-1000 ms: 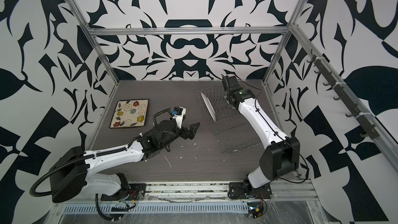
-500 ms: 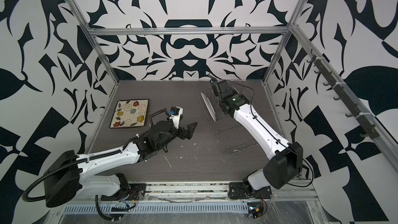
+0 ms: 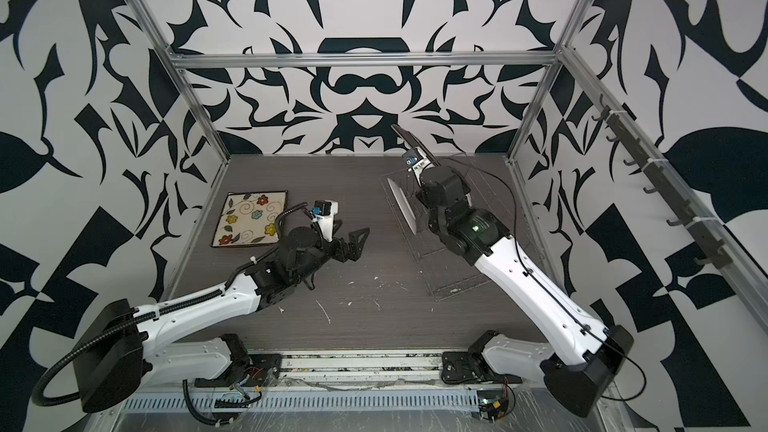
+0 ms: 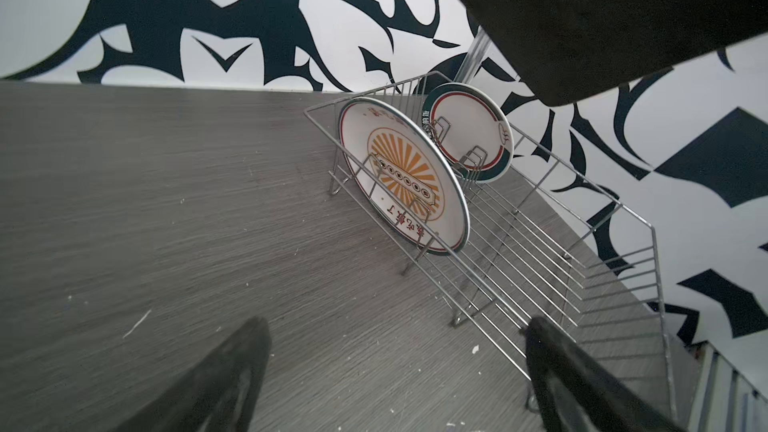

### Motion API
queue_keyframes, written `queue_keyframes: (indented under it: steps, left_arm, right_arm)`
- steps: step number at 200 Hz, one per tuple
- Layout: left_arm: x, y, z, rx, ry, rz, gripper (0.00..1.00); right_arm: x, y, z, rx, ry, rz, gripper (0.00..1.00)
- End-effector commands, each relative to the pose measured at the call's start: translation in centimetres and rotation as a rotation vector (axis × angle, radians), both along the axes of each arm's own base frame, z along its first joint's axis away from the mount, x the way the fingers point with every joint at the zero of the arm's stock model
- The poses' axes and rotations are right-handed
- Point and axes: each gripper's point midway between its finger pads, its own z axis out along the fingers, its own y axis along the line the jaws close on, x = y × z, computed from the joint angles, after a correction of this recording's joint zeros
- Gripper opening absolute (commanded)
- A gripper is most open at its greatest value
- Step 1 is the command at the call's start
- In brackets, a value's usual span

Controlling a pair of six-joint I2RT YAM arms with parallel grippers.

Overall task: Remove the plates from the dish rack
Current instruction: 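Lift the black plate out of the rack with the right gripper toward the left gripper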

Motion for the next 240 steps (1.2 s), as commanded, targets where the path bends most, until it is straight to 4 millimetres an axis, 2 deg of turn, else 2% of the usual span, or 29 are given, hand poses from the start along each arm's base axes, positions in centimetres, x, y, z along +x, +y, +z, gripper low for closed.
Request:
queue_keyframes:
  steps: [1,31,67,97,132,193,208,240]
  left_arm:
    - [0.3,0.7,-0.6,-0.128,0.096,-0.003,0.99]
    - [0.5,1.4,-0.4,-0.143,0.102,0.021,0.99]
    - [0.7,2.6,0.3,-0.176,0.1,0.053,0.99]
    - [0.7,3.5,0.7,-0.224,0.112,0.068,0.99]
    - [1.3,5.0,1.0,-0.388,0.192,0.093,0.99]
    - [1.3,7.3,1.8,-0.481,0.216,0.16,1.0]
    - [1.3,7.5,2.1,-0.48,0.204,0.158,0.99]
    - [1.2,7.7,2.4,-0.475,0.201,0.139,0.99]
  right_arm:
    - [-2.9,-0.4,10.5,0.388,-0.347,0.083,0.0]
    - [-4.6,-0.2,12.1,0.558,-0.389,0.154,0.0]
    - [-4.9,0.9,12.3,0.724,-0.366,0.219,0.0]
    - [-4.7,2.4,11.6,0.864,-0.315,0.268,0.0]
    - [-4.6,3.6,10.7,1.146,-0.359,0.345,0.0]
    - [-3.5,4.8,8.0,1.381,-0.26,0.326,0.0]
    - [-3.7,5.8,8.0,1.405,-0.233,0.375,0.0]
    - [-3.3,7.0,7.0,1.371,-0.127,0.362,0.0]
